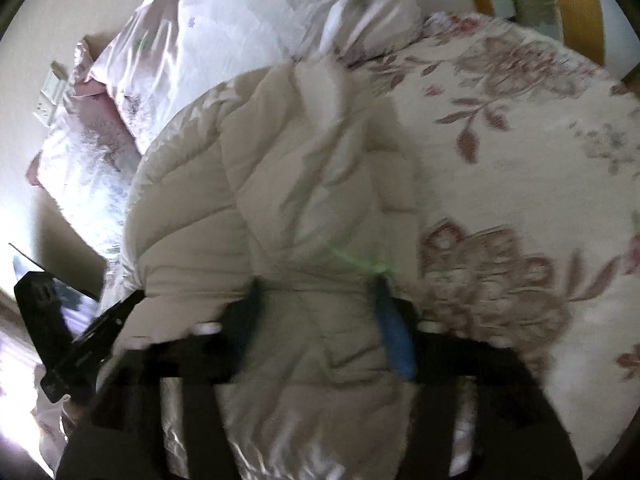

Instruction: Fold large clothes

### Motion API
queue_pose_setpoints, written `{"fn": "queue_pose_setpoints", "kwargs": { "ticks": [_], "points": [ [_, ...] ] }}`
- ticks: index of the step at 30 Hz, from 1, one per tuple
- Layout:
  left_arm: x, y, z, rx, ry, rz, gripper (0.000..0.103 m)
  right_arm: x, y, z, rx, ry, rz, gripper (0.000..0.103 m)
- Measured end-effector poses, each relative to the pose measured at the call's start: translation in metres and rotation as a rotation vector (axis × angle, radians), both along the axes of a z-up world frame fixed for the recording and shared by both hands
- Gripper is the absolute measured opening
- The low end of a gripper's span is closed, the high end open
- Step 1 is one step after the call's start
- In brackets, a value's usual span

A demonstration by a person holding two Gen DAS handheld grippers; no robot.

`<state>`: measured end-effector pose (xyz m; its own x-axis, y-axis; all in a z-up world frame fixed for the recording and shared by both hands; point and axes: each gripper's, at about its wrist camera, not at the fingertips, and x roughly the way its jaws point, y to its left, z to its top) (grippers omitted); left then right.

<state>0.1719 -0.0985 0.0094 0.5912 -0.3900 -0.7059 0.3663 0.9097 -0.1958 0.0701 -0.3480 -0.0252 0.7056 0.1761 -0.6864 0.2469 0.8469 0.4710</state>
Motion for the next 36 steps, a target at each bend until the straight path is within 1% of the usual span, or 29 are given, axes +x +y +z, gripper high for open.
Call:
{"fn": "queue_pose_setpoints", "kwargs": {
  "ticks": [1, 2, 3, 5, 6, 9, 11, 12, 13, 15, 16, 19, 21, 25, 28, 30, 33, 34, 36],
  "points": [
    [-0.001, 0.002, 0.002, -0.006, -0.002, 0.004, 0.081, -0.003, -0.002, 0.004, -0.03, 0.003, -0.019, 0.083],
    [-0.002, 0.004, 0.004, -0.014, -0.004, 0.006, 0.08, -0.007, -0.004, 0.009, -0.046, -0.002, -0.029, 0.085],
    [-0.003, 0.009, 0.007, -0.036, -0.004, 0.009, 0.08, -0.009, -0.008, 0.013, -0.046, -0.007, -0.034, 0.088],
    [-0.004, 0.015, 0.012, -0.071, -0.007, 0.013, 0.08, -0.014, -0.02, 0.02, -0.007, -0.023, -0.036, 0.097],
    [-0.003, 0.021, 0.015, -0.101, -0.005, 0.018, 0.08, -0.015, -0.024, 0.021, 0.011, -0.024, -0.032, 0.098],
    [0.005, 0.038, 0.017, -0.2, 0.036, 0.034, 0.08, -0.008, -0.041, 0.018, 0.129, -0.011, 0.004, 0.101],
    [0.01, 0.046, 0.014, -0.264, 0.082, 0.045, 0.08, 0.004, -0.05, 0.01, 0.214, 0.01, 0.038, 0.101],
    [0.016, 0.051, 0.01, -0.327, 0.128, 0.045, 0.08, 0.009, -0.053, 0.007, 0.236, 0.02, 0.047, 0.101],
    [0.019, 0.054, 0.006, -0.363, 0.154, 0.048, 0.08, 0.014, -0.054, 0.003, 0.256, 0.03, 0.057, 0.101],
    [0.023, 0.056, 0.0, -0.403, 0.189, 0.046, 0.08, 0.024, -0.056, -0.005, 0.301, 0.043, 0.083, 0.101],
    [0.024, 0.055, -0.003, -0.415, 0.204, 0.041, 0.08, 0.03, -0.057, -0.009, 0.327, 0.05, 0.103, 0.101],
    [0.029, 0.05, -0.011, -0.433, 0.241, 0.027, 0.08, 0.044, -0.055, -0.019, 0.352, 0.077, 0.134, 0.101],
    [0.03, 0.047, -0.014, -0.435, 0.252, 0.025, 0.08, 0.05, -0.054, -0.025, 0.364, 0.093, 0.15, 0.101],
    [0.035, 0.046, -0.019, -0.456, 0.273, 0.022, 0.08, 0.058, -0.048, -0.028, 0.409, 0.085, 0.217, 0.101],
    [0.036, 0.046, -0.023, -0.477, 0.29, 0.022, 0.08, 0.065, -0.035, -0.028, 0.416, 0.091, 0.292, 0.101],
    [0.036, 0.045, -0.026, -0.489, 0.301, 0.023, 0.081, 0.071, -0.023, -0.026, 0.395, 0.097, 0.339, 0.101],
    [0.035, 0.044, -0.03, -0.51, 0.312, 0.026, 0.081, 0.074, -0.013, -0.025, 0.4, 0.09, 0.377, 0.1],
    [0.033, 0.044, -0.03, -0.518, 0.314, 0.026, 0.081, 0.075, -0.01, -0.024, 0.4, 0.089, 0.385, 0.098],
    [0.03, 0.042, -0.031, -0.527, 0.314, 0.023, 0.081, 0.077, -0.004, -0.025, 0.42, 0.084, 0.403, 0.089]
  ]
}}
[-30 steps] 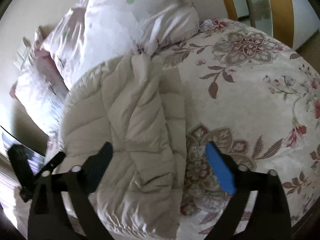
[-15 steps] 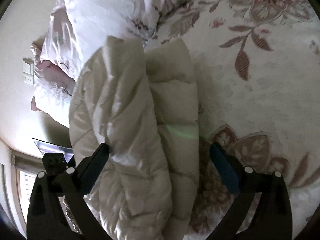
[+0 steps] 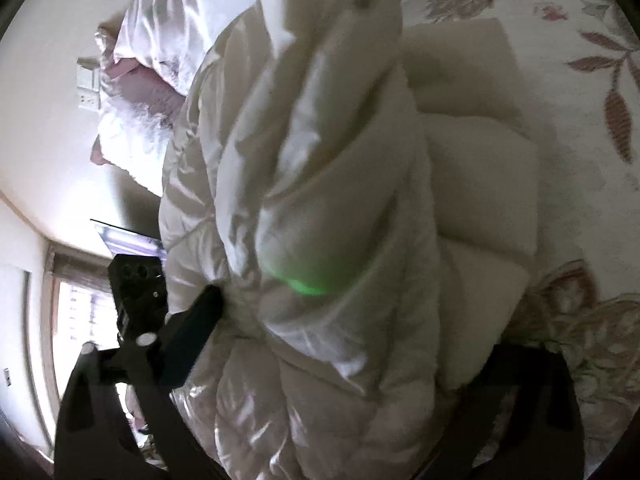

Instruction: Fold large clothes

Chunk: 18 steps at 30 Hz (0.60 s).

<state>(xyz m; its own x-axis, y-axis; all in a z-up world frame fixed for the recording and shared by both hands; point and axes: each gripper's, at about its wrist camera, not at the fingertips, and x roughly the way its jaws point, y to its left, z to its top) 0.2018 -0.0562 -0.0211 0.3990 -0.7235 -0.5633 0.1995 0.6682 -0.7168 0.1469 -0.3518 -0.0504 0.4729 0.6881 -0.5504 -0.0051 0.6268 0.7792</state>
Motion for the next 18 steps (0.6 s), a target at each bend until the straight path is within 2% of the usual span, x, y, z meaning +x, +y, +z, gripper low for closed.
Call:
{"fn": "queue_pose_setpoints", "kwargs": {
  "ticks": [2, 4, 5, 8, 9, 12, 18],
  "points": [
    [-0.002, -0.001, 0.0, -0.005, -0.004, -0.002, 0.08, 0.0, 0.002, -0.004, 0.035, -0.001, 0.006, 0.076],
    [-0.003, -0.002, 0.002, -0.01, -0.011, -0.005, 0.077, 0.0, 0.005, -0.007, 0.082, -0.013, 0.012, 0.059],
    [-0.004, -0.001, 0.003, -0.02, -0.016, -0.004, 0.073, -0.001, 0.006, -0.006, 0.101, -0.023, 0.011, 0.05],
    [-0.005, 0.005, 0.005, -0.059, -0.027, -0.002, 0.06, -0.007, 0.011, 0.005, 0.111, -0.076, 0.011, 0.036],
    [-0.006, 0.008, 0.007, -0.085, -0.037, -0.002, 0.056, -0.008, 0.013, 0.009, 0.107, -0.087, 0.012, 0.035],
    [-0.009, 0.015, 0.017, -0.122, -0.073, -0.001, 0.051, -0.01, 0.025, 0.026, 0.087, -0.133, 0.021, 0.031],
    [-0.017, 0.046, 0.044, -0.134, -0.159, 0.045, 0.05, 0.002, 0.06, 0.055, 0.081, -0.212, 0.067, 0.03]
  ]
}}
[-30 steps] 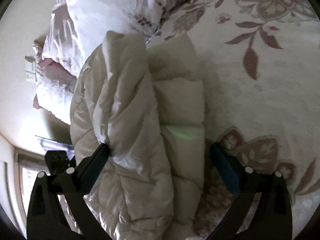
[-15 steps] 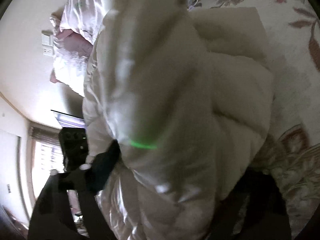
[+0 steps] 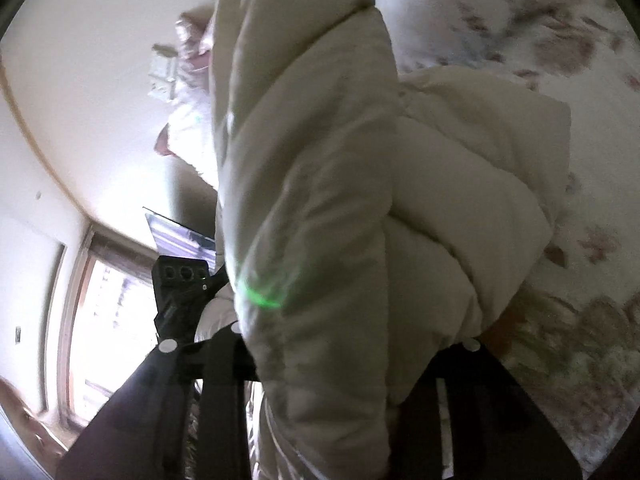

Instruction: Fold large clothes

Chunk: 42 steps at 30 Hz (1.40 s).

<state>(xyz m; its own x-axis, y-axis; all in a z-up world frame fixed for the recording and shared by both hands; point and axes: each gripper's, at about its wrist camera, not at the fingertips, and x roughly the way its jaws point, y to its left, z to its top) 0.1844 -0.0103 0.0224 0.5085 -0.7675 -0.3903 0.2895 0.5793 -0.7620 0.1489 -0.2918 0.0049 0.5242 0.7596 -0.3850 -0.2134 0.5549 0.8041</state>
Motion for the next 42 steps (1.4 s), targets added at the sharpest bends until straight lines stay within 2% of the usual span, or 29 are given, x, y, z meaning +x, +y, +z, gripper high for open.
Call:
{"fn": "queue_pose_setpoints", "kwargs": {
  "ticks": [3, 7, 15, 18, 20, 22, 23, 25, 29, 31, 33, 36, 39, 40, 41, 42],
  "points": [
    [-0.003, 0.023, 0.01, 0.013, -0.031, 0.048, 0.05, 0.017, 0.029, 0.01, -0.007, -0.033, 0.034, 0.03],
    [-0.006, 0.056, 0.014, 0.054, -0.044, 0.122, 0.05, 0.043, 0.067, 0.006, -0.019, -0.028, 0.078, 0.03],
    [0.008, 0.102, -0.008, 0.143, 0.019, 0.211, 0.05, 0.085, 0.126, -0.015, -0.09, 0.003, 0.085, 0.031],
    [0.016, 0.103, -0.018, 0.194, 0.033, 0.22, 0.053, 0.1, 0.133, -0.027, -0.1, 0.046, 0.042, 0.042],
    [0.021, 0.099, -0.022, 0.245, 0.042, 0.227, 0.055, 0.11, 0.136, -0.036, -0.125, 0.089, 0.005, 0.056],
    [0.025, 0.098, -0.026, 0.28, 0.052, 0.227, 0.057, 0.113, 0.138, -0.042, -0.152, 0.124, -0.018, 0.064],
    [0.028, 0.097, -0.027, 0.295, 0.059, 0.23, 0.06, 0.113, 0.138, -0.042, -0.17, 0.133, -0.029, 0.072],
    [0.029, 0.095, -0.027, 0.318, 0.07, 0.238, 0.062, 0.108, 0.138, -0.036, -0.236, 0.138, -0.064, 0.079],
    [0.025, 0.09, -0.016, 0.369, 0.044, 0.254, 0.065, 0.099, 0.134, -0.011, -0.316, 0.094, -0.148, 0.08],
    [0.017, 0.089, -0.003, 0.422, -0.004, 0.282, 0.065, 0.095, 0.122, 0.009, -0.369, 0.035, -0.239, 0.081],
    [-0.001, 0.086, 0.013, 0.497, -0.084, 0.32, 0.065, 0.091, 0.115, 0.03, -0.374, -0.022, -0.332, 0.081],
    [-0.028, 0.074, 0.028, 0.565, -0.179, 0.318, 0.065, 0.109, 0.111, 0.043, -0.327, -0.033, -0.34, 0.076],
    [-0.055, 0.054, 0.034, 0.623, -0.249, 0.281, 0.065, 0.133, 0.129, 0.05, -0.357, -0.035, -0.321, 0.066],
    [-0.064, 0.048, 0.034, 0.651, -0.266, 0.271, 0.065, 0.133, 0.125, 0.041, -0.37, -0.027, -0.309, 0.052],
    [-0.067, 0.04, 0.034, 0.675, -0.278, 0.261, 0.065, 0.141, 0.131, 0.037, -0.373, -0.018, -0.294, 0.027],
    [-0.071, 0.032, 0.032, 0.7, -0.284, 0.246, 0.065, 0.137, 0.121, 0.031, -0.376, -0.013, -0.281, 0.023]
  ]
}}
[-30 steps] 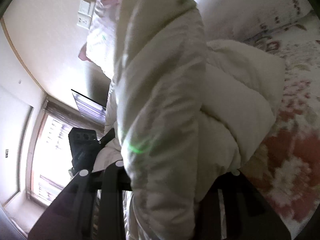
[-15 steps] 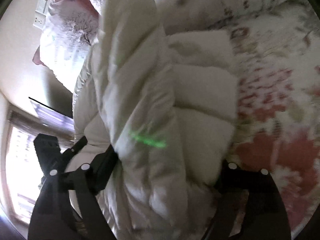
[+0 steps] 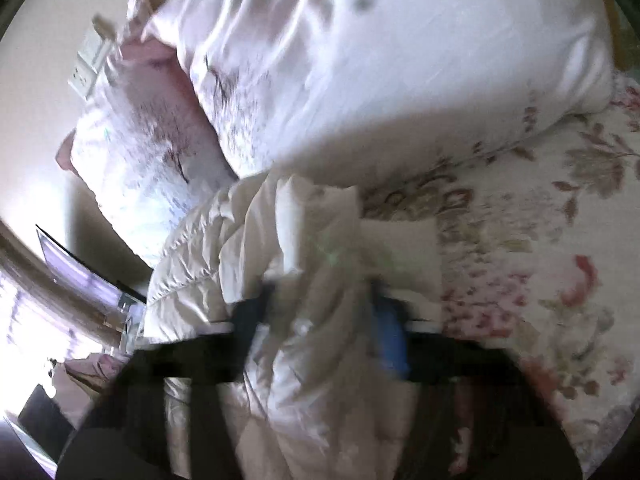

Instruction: Fold large clothes

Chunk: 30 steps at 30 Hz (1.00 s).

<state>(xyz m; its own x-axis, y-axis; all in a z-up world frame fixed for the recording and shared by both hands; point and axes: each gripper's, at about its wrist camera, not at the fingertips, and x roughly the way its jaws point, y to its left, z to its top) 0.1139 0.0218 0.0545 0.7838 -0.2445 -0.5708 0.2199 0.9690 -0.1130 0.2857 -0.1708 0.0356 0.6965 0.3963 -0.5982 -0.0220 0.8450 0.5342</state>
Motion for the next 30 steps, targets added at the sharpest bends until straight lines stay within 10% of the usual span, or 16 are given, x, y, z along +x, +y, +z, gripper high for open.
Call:
{"fn": "queue_pose_setpoints", "kwargs": {
  "ticks": [12, 18, 24, 30],
  "points": [
    [0.019, -0.024, -0.029, 0.083, 0.043, 0.005, 0.072, -0.004, -0.003, -0.053, -0.177, 0.122, -0.177, 0.015],
    [0.012, -0.021, -0.027, 0.073, 0.029, 0.039, 0.073, -0.039, -0.011, -0.032, -0.204, 0.066, -0.193, 0.039],
    [-0.007, -0.012, -0.019, 0.074, -0.015, 0.078, 0.074, -0.116, 0.016, -0.004, -0.244, -0.111, -0.032, 0.039],
    [0.002, -0.016, -0.03, 0.069, 0.018, 0.077, 0.077, -0.102, 0.035, -0.051, -0.267, 0.05, 0.042, 0.039]
  ]
}}
